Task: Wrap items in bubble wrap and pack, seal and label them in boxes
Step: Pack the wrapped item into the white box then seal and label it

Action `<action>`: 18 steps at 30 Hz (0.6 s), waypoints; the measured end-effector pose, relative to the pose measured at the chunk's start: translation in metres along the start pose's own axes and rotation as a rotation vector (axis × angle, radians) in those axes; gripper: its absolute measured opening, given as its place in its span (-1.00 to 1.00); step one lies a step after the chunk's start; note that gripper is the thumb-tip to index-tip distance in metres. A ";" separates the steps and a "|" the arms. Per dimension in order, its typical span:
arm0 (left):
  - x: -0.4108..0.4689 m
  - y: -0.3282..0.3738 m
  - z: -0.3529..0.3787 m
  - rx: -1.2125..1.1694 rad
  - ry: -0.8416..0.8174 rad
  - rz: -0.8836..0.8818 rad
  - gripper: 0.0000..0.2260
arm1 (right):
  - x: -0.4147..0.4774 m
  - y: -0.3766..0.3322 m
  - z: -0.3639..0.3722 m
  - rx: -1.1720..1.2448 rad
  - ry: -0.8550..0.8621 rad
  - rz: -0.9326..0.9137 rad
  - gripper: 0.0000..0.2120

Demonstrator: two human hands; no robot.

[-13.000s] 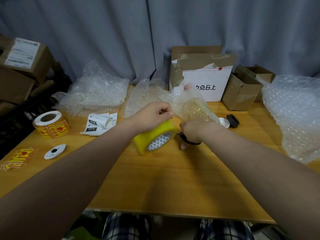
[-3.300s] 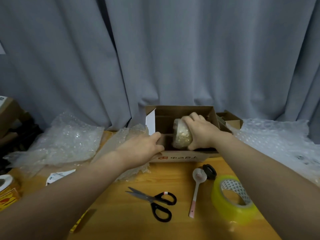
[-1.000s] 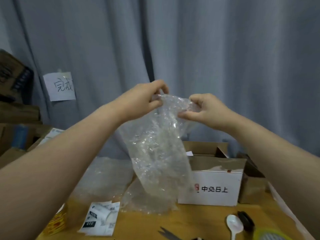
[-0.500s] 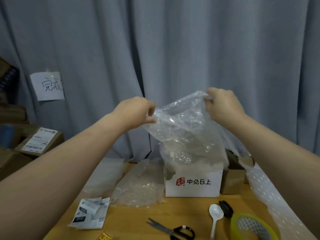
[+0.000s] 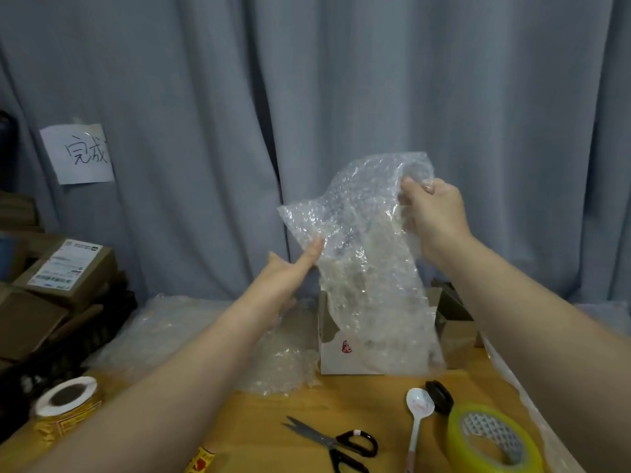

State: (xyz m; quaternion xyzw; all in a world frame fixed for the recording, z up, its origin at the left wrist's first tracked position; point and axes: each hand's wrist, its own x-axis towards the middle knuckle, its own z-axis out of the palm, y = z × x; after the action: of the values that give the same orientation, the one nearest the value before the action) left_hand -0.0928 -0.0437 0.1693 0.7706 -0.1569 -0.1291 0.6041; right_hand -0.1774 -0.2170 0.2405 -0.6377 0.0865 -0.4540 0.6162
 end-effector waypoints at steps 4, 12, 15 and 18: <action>-0.004 -0.019 0.029 -0.224 -0.316 -0.076 -0.41 | 0.000 0.006 -0.002 0.063 -0.051 0.013 -0.70; 0.027 -0.002 0.003 -0.527 0.215 0.138 -0.79 | 0.023 0.034 -0.050 -0.593 0.012 0.003 -0.66; 0.036 0.000 -0.021 -0.444 0.306 0.206 -0.78 | 0.021 0.050 -0.064 -1.072 0.135 -0.008 -0.45; 0.035 0.004 -0.032 -0.404 0.327 0.268 -0.73 | 0.010 0.057 -0.052 -1.000 0.087 -0.175 -0.70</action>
State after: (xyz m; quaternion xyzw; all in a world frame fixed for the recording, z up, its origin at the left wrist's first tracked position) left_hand -0.0488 -0.0305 0.1806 0.6174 -0.1291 0.0492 0.7744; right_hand -0.1814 -0.2732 0.1866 -0.8400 0.2650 -0.4331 0.1913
